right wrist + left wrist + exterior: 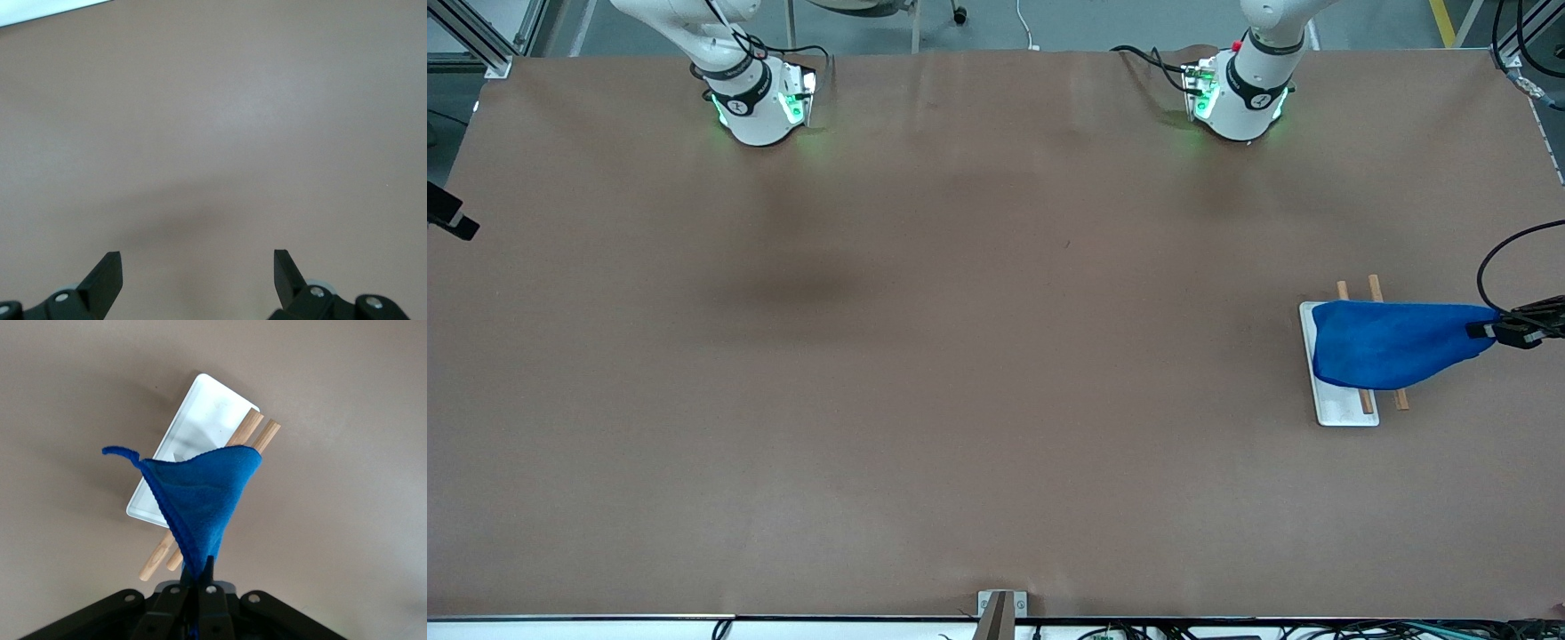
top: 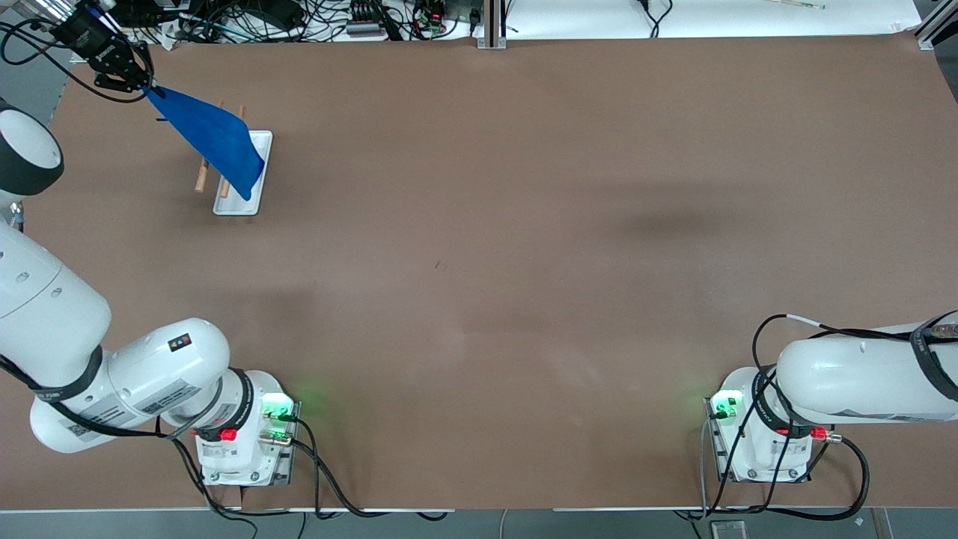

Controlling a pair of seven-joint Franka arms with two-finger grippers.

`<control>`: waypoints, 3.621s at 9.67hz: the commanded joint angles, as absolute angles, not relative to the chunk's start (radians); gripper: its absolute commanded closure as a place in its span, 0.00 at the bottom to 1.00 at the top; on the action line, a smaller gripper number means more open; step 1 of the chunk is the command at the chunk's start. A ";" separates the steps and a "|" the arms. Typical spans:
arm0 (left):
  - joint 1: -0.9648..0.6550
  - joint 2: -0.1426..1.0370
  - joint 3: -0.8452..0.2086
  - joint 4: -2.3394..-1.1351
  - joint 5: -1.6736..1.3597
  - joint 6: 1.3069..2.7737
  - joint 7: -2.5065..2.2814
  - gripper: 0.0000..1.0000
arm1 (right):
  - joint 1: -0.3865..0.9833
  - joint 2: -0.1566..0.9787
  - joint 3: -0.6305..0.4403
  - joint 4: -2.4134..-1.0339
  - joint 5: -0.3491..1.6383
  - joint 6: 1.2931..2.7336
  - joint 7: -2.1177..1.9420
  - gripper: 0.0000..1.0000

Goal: Right arm passes towel to left arm to hang

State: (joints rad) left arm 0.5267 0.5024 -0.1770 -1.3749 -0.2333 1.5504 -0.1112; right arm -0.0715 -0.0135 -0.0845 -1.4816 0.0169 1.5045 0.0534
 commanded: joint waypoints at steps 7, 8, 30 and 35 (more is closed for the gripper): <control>0.592 0.571 -0.187 -1.423 -0.164 1.577 -0.097 0.96 | -0.058 -0.014 -0.101 -1.468 0.002 1.462 0.031 0.00; 0.604 0.581 -0.187 -1.425 -0.164 1.578 -0.077 0.96 | -0.058 -0.014 -0.101 -1.468 0.002 1.462 0.032 0.00; 0.346 0.108 -0.377 -1.375 0.020 1.508 -0.041 0.00 | -0.064 -0.012 -0.107 -1.467 0.002 1.462 0.038 0.00; 0.100 -0.069 -0.186 -1.569 0.018 1.465 -0.060 0.00 | -0.066 -0.014 -0.107 -1.470 0.000 1.465 0.029 0.00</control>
